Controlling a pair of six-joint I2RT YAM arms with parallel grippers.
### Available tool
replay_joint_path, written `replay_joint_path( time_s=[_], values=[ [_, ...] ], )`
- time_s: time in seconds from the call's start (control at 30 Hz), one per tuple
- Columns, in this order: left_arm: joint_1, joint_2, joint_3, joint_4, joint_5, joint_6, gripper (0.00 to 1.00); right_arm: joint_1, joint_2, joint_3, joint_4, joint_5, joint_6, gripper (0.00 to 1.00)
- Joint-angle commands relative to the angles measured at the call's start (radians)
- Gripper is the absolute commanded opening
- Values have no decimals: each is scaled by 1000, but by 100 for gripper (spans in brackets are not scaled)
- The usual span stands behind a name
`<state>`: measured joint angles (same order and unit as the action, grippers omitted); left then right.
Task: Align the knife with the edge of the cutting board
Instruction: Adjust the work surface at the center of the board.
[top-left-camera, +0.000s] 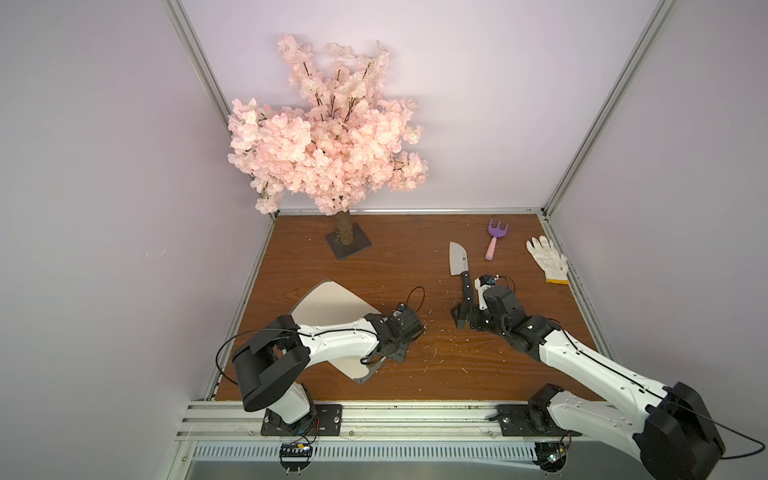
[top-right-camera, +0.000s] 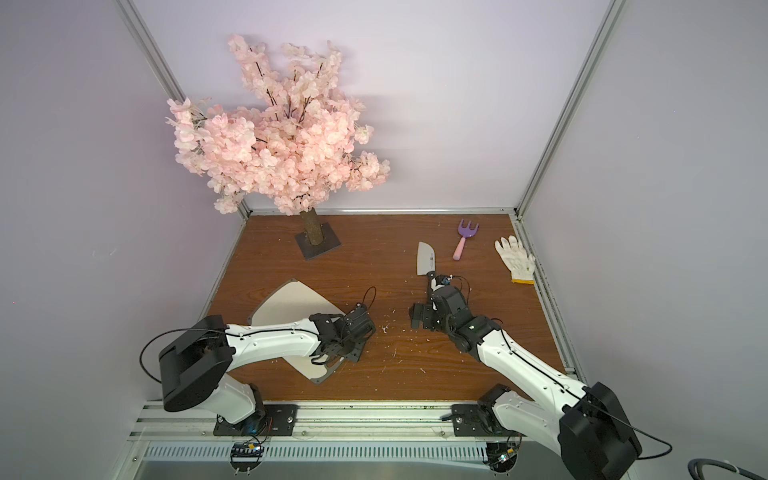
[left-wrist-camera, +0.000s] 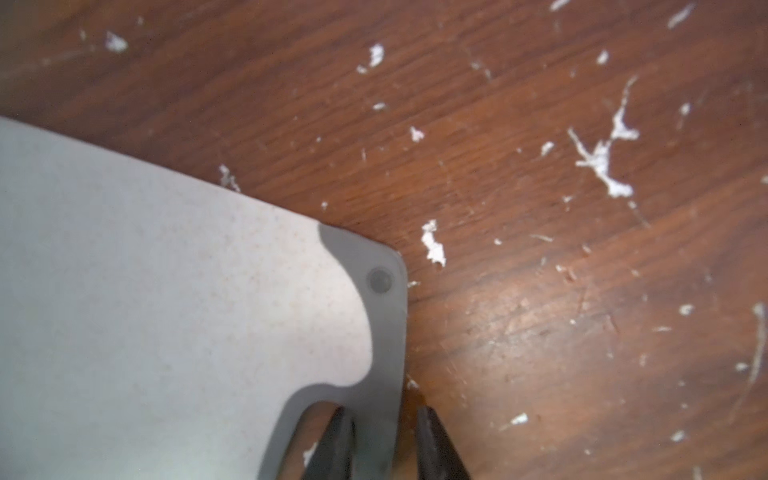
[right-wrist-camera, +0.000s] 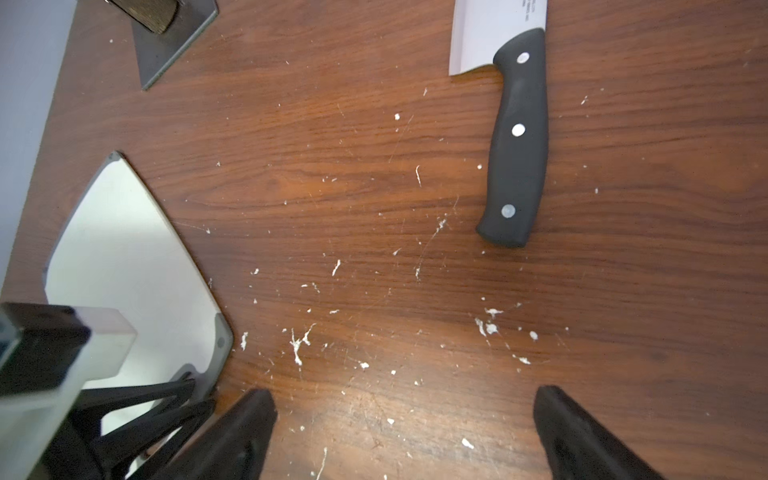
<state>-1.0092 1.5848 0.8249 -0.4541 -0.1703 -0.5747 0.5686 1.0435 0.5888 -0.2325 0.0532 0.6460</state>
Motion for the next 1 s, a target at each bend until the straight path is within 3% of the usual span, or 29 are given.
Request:
replay_joint_path(
  time_s=[0.0,0.07,0.37,0.63,0.67,0.7,0.8,0.83,0.9,0.97],
  values=[
    [-62,89,-7,-13,45,44,9,6,-45,-12,-13,38,33,99],
    [-92,119,11,-13,30,51,1,7,-60,-22,-14,36,39,100],
    [-299,231,152,-11,-157,150,1,11,-82,-61,-9,29,63,100],
    [-327,186,156,32,-235,135,1,12,-68,-81,17,26,71,99],
    [-327,165,151,33,-253,119,5,12,-61,-81,24,24,72,99],
    [-328,145,147,33,-264,103,16,12,-55,-81,32,19,70,99],
    [-327,72,144,32,-269,58,66,13,-30,-80,62,4,71,100],
    [-326,36,143,32,-276,38,78,11,-21,-80,75,-4,70,99],
    [-311,-36,134,32,-275,-3,98,13,-3,-77,99,-18,68,100],
    [-280,-119,113,32,-268,-49,100,12,21,-72,125,-36,60,99]
  ],
)
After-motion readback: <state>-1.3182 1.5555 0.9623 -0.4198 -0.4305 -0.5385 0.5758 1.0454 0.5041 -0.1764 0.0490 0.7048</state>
